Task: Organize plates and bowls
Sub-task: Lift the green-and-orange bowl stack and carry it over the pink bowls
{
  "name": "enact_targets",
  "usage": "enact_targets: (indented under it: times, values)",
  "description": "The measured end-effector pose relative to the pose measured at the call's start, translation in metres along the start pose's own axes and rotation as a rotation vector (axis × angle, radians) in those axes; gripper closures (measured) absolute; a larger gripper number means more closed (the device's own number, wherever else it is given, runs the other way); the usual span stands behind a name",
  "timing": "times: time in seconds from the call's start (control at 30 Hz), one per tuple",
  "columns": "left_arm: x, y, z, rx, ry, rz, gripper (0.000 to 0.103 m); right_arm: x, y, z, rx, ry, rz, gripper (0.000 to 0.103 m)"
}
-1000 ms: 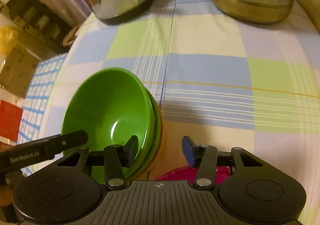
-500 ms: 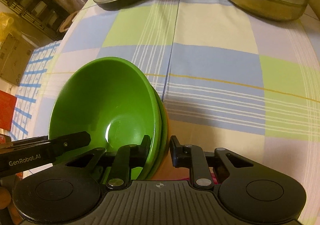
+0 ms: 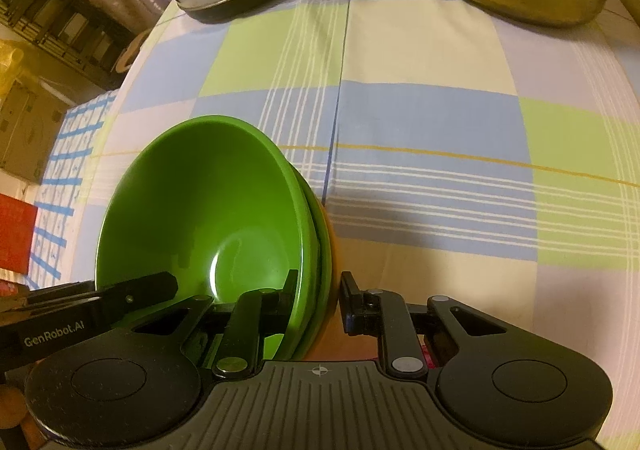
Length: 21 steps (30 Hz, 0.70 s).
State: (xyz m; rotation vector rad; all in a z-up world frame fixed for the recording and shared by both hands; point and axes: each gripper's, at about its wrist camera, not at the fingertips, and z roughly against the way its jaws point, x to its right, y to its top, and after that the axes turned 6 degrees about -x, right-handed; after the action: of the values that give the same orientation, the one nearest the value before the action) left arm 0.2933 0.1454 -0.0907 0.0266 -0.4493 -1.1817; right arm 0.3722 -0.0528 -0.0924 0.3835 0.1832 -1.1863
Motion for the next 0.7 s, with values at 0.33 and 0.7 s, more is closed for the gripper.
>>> enact_targets:
  times: [0.33,0.7]
  values:
    - [-0.001,0.001,0.005,-0.012,0.008,-0.005,0.080,-0.002,-0.001,0.003,0.004,0.003,-0.016,0.084]
    - [0.012,0.005,0.042,0.044,0.015,-0.040,0.081,-0.016,0.001,0.034,0.054,0.015,-0.008,0.084]
